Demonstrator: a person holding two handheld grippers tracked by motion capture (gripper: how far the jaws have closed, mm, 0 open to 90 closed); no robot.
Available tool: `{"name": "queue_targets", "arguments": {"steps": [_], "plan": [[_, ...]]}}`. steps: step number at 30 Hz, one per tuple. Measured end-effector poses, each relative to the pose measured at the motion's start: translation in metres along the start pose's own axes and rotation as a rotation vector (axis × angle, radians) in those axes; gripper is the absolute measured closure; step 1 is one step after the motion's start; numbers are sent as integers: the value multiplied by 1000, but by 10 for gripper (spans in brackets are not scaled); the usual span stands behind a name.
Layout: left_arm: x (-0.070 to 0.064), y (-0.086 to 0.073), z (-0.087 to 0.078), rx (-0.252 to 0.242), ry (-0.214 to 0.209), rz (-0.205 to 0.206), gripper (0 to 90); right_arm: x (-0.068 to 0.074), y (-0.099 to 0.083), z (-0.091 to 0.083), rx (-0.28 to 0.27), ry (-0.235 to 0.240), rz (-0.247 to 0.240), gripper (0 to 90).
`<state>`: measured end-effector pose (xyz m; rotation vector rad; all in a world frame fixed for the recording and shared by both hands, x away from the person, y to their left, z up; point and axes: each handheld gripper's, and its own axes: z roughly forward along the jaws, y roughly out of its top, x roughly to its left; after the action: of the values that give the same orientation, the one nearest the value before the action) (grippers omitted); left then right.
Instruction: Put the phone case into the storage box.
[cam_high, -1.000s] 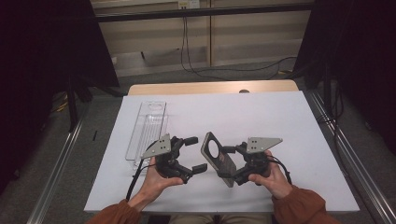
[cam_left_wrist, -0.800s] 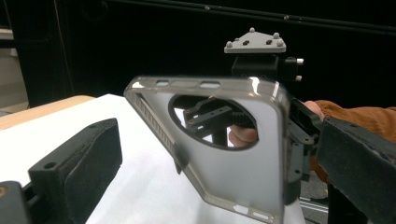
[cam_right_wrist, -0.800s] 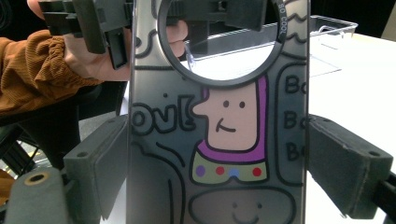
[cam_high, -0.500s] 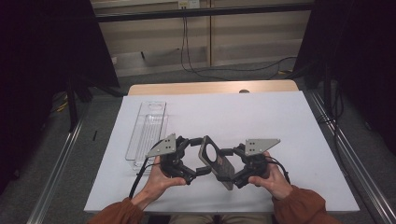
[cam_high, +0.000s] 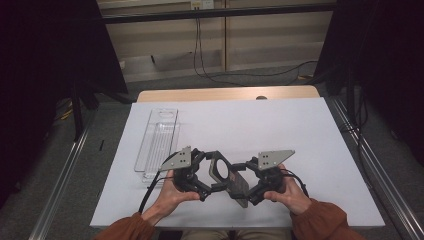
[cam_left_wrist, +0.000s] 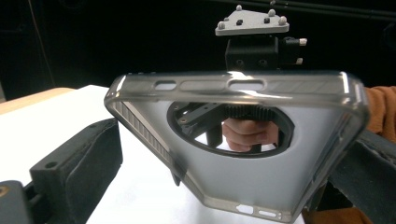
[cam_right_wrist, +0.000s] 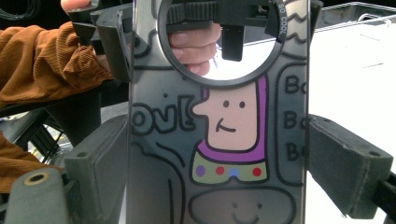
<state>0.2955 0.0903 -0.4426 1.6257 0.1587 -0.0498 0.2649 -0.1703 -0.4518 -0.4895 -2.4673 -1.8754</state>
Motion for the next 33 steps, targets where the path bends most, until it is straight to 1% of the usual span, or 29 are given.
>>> {"name": "queue_targets", "arguments": {"steps": [3, 5, 6, 7, 9, 10, 11, 12, 13, 15, 16, 17, 18, 19, 21, 22, 23, 24, 26, 27, 29, 31, 32, 33], "plan": [[1, 2, -1, -19, -6, -6, 9, 0, 0, 1, -1, 11, -1, 123], [0, 2, -1, -22, -2, -6, 11, 0, 0, 1, -3, 13, 2, 122], [1, 2, -1, -21, -6, -2, 12, 0, 0, 1, -6, 14, 1, 122], [0, 2, -1, -28, -14, -10, 12, 0, 0, 1, -6, 16, 3, 122], [0, 2, -1, -25, -1, -9, 13, 0, 0, 1, -3, 24, 3, 122], [0, 2, 0, -33, -12, -15, 14, 0, 0, 2, 0, 23, -3, 122], [-1, 2, 1, -41, -12, -22, 23, 0, -1, 2, -1, 22, -1, 122], [-1, 2, 1, -39, -7, -20, 29, 0, -1, 2, -3, 19, -2, 122], [-2, 2, 1, -52, -1, -28, 29, 0, -1, 2, -4, 22, -2, 122], [-2, 3, 0, -41, -12, -24, 37, 0, -1, 2, -3, 24, -2, 122], [-2, 3, 0, -42, -3, -21, 43, 0, -1, 2, -3, 26, -3, 122], [-3, 3, 0, -47, -15, -25, 51, 0, -1, 1, -3, 29, -4, 122], [-4, 3, 0, -44, -13, -24, 61, 0, -1, 1, -4, 21, -6, 122], [-3, 3, 0, -48, -18, -25, 67, 0, -1, 1, -6, 26, -1, 122], [-4, 3, 1, -54, -12, -28, 69, 0, -1, 1, -4, 28, -4, 122], [-4, 2, 1, -47, -21, -24, 69, 0, -1, 1, -4, 29, -5, 122], [-4, 2, 1, -45, -19, -21, 68, 0, -1, 1, -4, 30, -3, 122], [-4, 3, 1, -48, -20, -27, 68, 0, -1, 1, -5, 27, -4, 122], [-3, 3, 0, -39, -23, -19, 72, 0, -1, 1, -6, 29, -5, 122], [-3, 3, 0, -39, -19, -16, 72, 0, -1, 1, -10, 30, 0, 122], [-3, 3, 0, -41, -24, -20, 70, -1, -1, 1, -10, 41, 1, 122], [-3, 3, 0, -37, -31, -19, 68, -1, -2, 1, -13, 38, -2, 123], [-3, 3, 0, -43, -41, -22, 64, 0, -2, 1, -13, 30, -7, 123], [-3, 4, -1, -40, -39, -20, 64, 0, -1, 1, -11, 27, -9, 122]]}}
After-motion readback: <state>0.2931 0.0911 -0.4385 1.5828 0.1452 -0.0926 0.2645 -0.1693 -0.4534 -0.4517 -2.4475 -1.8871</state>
